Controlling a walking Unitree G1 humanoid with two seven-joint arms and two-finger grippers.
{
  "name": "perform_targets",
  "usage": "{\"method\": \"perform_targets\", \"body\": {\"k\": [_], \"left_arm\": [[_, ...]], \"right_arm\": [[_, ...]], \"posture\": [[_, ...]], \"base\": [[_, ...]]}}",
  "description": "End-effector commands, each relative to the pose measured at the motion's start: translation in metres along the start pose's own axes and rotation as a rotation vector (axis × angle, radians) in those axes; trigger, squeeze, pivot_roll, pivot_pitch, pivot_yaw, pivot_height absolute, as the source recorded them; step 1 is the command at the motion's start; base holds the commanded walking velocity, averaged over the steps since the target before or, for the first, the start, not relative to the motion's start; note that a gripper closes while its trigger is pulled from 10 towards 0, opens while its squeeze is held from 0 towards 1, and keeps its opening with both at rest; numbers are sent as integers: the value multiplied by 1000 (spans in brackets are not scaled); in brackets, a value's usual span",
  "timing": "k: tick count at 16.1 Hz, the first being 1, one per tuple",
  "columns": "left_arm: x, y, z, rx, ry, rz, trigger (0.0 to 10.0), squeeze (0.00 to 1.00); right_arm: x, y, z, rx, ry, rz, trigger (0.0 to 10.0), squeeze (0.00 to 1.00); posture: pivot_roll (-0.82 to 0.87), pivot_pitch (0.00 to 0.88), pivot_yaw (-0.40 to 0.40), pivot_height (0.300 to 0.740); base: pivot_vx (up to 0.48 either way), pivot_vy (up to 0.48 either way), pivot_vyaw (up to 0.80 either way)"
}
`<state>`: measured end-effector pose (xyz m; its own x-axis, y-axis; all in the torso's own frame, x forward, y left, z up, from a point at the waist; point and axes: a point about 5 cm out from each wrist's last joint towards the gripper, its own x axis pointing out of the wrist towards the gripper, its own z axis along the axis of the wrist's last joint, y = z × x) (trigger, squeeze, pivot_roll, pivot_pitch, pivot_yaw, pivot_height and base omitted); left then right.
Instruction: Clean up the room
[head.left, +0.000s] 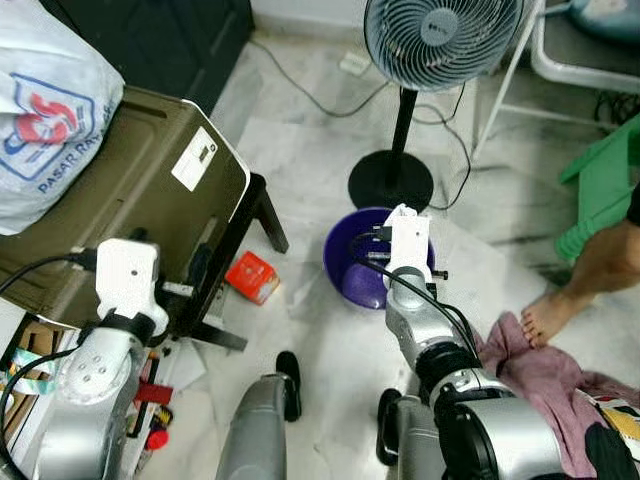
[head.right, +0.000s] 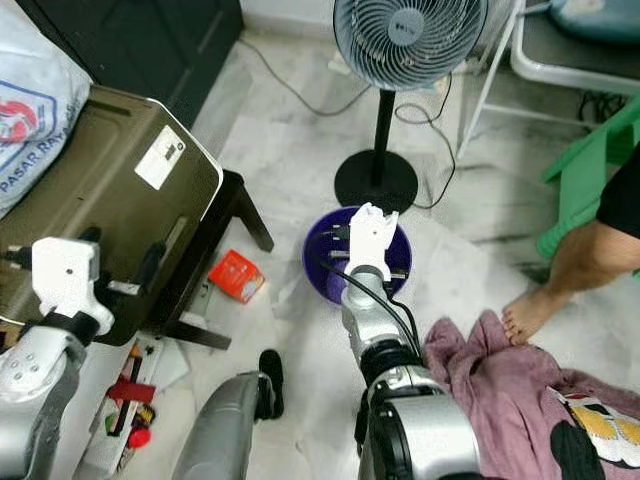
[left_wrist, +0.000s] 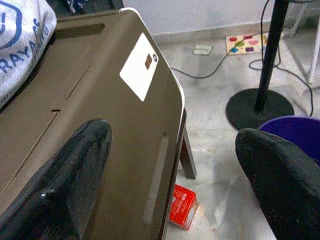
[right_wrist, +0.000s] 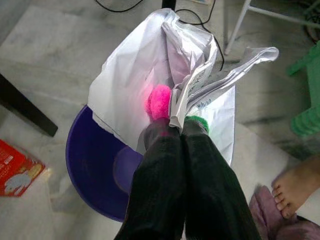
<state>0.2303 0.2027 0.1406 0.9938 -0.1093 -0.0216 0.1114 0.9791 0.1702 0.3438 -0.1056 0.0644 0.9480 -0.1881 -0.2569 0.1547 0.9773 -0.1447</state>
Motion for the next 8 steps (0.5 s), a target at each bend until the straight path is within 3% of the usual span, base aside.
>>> {"method": "perform_targets", "body": {"k": [1,5,8], "left_arm": [[-7,5,-1,12,20,10,10000,0],[-10,3,2,10,31,11,10000,0],[-22,5,1,18,64,15,10000,0]], "right_arm": [[-3,9,-5,-19,21,23,10000,0],[-2,13,-7,-52,51,38,10000,0],[-1,11,-11,-71,83,31,10000,0]], "posture": [[295,407,123,740],[308,448,129,740],[329,482,134,740]], "base": [[0,0,0],[0,0,0],[0,0,0]]}}
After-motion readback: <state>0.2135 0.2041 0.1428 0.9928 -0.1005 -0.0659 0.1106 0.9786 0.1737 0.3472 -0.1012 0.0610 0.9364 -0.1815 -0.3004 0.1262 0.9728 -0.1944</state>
